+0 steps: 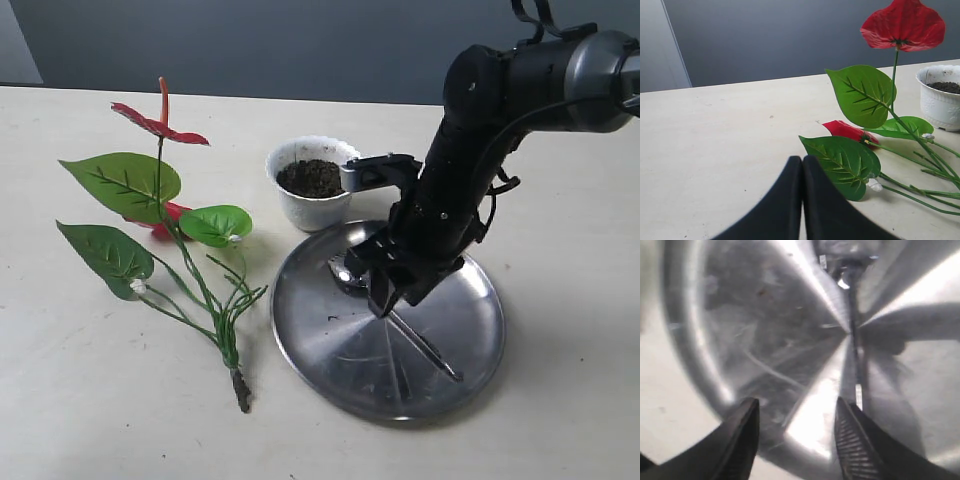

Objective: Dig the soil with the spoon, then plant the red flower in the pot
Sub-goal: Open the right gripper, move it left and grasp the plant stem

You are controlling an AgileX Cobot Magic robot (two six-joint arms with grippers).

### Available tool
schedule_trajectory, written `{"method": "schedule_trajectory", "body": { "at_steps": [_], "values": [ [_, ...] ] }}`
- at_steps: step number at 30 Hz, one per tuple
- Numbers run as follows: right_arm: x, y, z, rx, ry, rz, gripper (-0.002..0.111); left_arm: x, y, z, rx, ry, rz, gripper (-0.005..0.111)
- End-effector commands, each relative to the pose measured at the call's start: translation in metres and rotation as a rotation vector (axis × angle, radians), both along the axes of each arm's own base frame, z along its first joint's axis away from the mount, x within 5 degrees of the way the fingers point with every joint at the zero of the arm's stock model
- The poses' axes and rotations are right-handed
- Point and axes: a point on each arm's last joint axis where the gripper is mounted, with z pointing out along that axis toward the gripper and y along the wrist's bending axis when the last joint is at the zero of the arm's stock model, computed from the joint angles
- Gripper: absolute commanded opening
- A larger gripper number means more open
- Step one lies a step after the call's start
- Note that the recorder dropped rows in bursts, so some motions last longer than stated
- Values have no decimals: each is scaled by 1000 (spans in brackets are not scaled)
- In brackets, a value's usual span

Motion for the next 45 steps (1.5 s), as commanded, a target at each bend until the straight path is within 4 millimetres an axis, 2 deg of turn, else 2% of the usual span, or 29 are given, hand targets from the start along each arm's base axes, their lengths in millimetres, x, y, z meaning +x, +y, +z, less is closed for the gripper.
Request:
{"method": "schedule_trajectory", "body": {
  "at_steps": [1, 7, 10, 14, 17, 20, 24, 30, 41, 45],
  "values": [
    [-17, 27, 18, 165, 16, 42, 44, 0, 0, 2, -8, -16, -6, 1],
    [-25, 80, 32, 203, -229, 170, 44, 0, 0, 2, -8, -16, -6, 1],
    [-26, 111, 46, 240, -380, 240, 44, 0, 0, 2, -8, -16, -6, 1],
    [-20, 145, 61, 245, -525, 295, 44, 0, 0, 2, -8, -16, -6, 1],
    [-8, 163, 59, 230, -545, 289, 44, 0, 0, 2, -8, -16, -6, 1],
    [2, 177, 48, 216, -495, 288, 44, 0, 0, 2, -8, -16, -6, 1],
    [10, 189, 37, 192, -438, 313, 44, 0, 0, 2, -8, -16, -6, 1],
    [24, 196, 19, 134, -457, 301, 44, 0, 0, 2, -8, -16, -6, 1],
    [23, 200, 8, 137, -395, 285, 44, 0, 0, 2, -8, -16, -6, 1],
    [26, 200, -5, 116, -400, 291, 43, 0, 0, 2, -8, -16, -6, 1]
  ]
}}
